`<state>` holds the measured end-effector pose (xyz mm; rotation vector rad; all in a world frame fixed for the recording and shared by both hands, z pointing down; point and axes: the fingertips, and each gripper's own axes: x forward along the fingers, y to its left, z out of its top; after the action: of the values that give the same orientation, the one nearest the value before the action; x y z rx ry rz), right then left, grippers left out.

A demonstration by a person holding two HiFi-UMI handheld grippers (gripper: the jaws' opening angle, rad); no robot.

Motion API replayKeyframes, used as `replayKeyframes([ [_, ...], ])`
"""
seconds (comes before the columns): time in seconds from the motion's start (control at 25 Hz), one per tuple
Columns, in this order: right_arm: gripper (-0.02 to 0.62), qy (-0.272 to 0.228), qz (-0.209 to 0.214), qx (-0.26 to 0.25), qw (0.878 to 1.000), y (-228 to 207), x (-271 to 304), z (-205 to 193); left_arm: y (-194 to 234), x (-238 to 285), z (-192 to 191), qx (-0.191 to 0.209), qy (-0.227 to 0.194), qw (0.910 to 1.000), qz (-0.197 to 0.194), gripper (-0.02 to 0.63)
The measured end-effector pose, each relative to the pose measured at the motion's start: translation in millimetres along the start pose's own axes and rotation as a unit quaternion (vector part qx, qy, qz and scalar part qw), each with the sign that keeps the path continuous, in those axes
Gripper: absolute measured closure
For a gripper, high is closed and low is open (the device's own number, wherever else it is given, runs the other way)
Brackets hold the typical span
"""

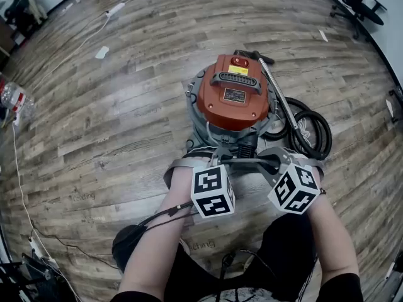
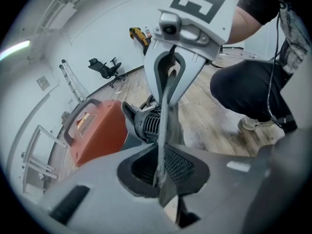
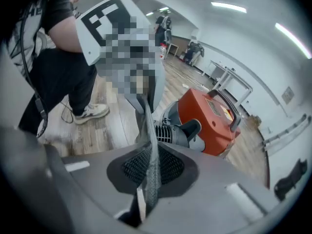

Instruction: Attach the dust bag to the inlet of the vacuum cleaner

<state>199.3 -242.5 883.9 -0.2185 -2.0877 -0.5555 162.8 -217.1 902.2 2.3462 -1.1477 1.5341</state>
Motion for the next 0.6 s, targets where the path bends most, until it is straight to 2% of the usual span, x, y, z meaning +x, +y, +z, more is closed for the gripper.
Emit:
replayKeyframes([
  [0.12, 0.566, -0.025, 0.008, 0.057, 0.998, -4, 4, -9, 5, -5, 10, 0.016, -0.011, 0.9997, 0.015, 0.574],
  [0.32, 0.563, -0.04, -0.003, 0.114, 0.993, -3, 8, -20, 8, -5, 21, 0.036, -0.013, 0.9988, 0.03, 0.569],
  [0.4, 0.561, -0.031, -0.009, 0.118, 0.993, -2, 8, -23, 11, -5, 26, 0.039, -0.016, 0.9985, 0.035, 0.568],
  [0.6, 0.558, -0.005, -0.025, 0.065, 0.998, -6, 1, -19, 16, -3, 26, 0.028, -0.011, 0.9989, 0.037, 0.561],
])
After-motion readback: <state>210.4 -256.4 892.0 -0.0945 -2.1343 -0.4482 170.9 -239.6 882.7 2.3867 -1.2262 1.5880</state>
